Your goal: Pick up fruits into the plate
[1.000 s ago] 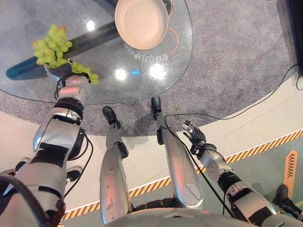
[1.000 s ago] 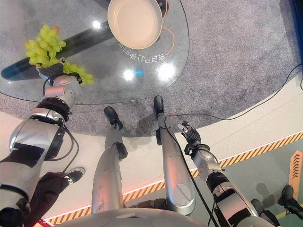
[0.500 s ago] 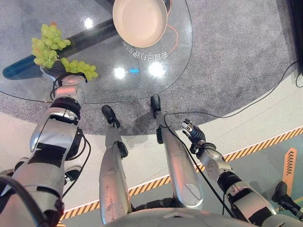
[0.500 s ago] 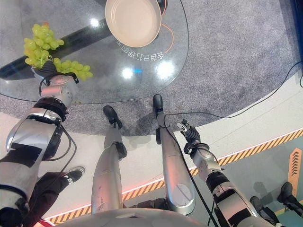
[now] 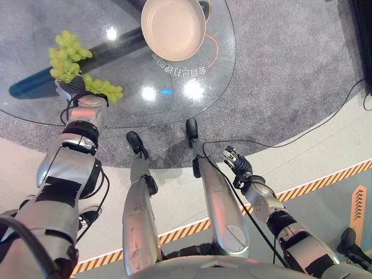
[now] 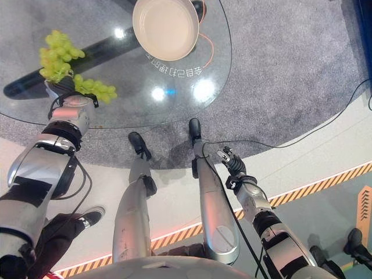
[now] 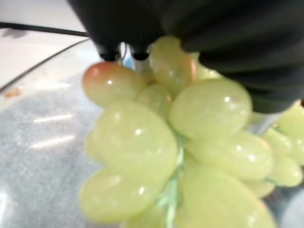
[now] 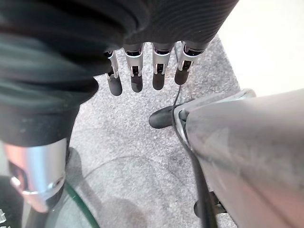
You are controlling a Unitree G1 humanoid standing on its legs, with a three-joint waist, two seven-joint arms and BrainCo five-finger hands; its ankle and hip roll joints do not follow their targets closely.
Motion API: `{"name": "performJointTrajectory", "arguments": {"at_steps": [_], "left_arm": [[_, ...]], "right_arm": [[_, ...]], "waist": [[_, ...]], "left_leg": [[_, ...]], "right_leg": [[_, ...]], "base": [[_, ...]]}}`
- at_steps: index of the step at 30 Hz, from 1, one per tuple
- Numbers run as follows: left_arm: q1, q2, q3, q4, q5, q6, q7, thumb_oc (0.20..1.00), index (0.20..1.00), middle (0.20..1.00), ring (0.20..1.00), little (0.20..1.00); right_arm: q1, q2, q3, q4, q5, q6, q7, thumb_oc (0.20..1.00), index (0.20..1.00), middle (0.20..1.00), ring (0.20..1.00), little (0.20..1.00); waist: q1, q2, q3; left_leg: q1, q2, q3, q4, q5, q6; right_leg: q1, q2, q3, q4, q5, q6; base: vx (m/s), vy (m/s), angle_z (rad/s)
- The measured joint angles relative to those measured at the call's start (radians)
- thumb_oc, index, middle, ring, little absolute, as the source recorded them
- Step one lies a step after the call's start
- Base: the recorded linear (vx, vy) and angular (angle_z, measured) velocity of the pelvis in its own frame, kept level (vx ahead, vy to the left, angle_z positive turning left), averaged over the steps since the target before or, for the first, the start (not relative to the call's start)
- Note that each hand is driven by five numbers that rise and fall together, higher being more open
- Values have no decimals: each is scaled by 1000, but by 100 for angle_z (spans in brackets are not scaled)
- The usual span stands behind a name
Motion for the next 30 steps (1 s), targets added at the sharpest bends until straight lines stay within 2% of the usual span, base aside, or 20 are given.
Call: {"name": "performJointTrajectory", "arguments": {"at_steps": [5,9,15,20,22,26,30], "left_arm": [[38,13,-51,-15,109,17,-148,200,200,200,200,200],[68,65,-97,-48,235,21,-225,200,200,200,200,200],[126,169,-124,-186,434,56,-303,200,200,200,200,200],[179,246,-123,-274,563,56,-360,200,200,200,200,200],[205,265,-124,-306,612,42,-381,200,200,200,200,200],[266,354,-122,-440,738,-10,-454,200,200,200,200,200],[359,457,-110,-623,872,-76,-530,200,200,200,200,200]], "right_arm": [[1,-5,-4,3,-26,-5,7,1000,1000,1000,1000,1000],[6,-18,-16,2,-41,-6,18,1000,1000,1000,1000,1000],[34,-57,-45,-5,-67,-9,30,1000,1000,1000,1000,1000],[53,-77,-75,-39,-109,-25,30,1000,1000,1000,1000,1000],[74,-85,-89,-76,-135,-36,30,1000,1000,1000,1000,1000],[121,-125,-102,-249,-166,-43,43,1000,1000,1000,1000,1000],[157,-148,-174,-406,-184,-35,113,1000,1000,1000,1000,1000]], "waist": [[9,3,2],[20,10,5],[51,47,19],[67,81,22],[71,87,22],[81,91,21],[98,89,19]], "left_leg": [[87,-1,2,-18,1,0],[161,-1,6,-37,2,0],[310,0,-5,-71,4,-3],[390,0,-18,-94,-4,-14],[420,0,-21,-103,-6,-16],[463,0,-35,-108,-9,-18],[530,0,-42,-116,-20,-20]], "right_leg": [[89,0,0,-20,-4,5],[165,1,-2,-46,-3,5],[324,4,-20,-85,-1,2],[422,5,-35,-123,-4,6],[456,5,-39,-138,-4,6],[521,6,-56,-171,1,-1],[609,8,-63,-215,1,-1]], "base": [[37,120,0],[68,117,-1],[59,73,6],[77,47,9],[94,21,6],[127,2,11],[136,-11,7]]}}
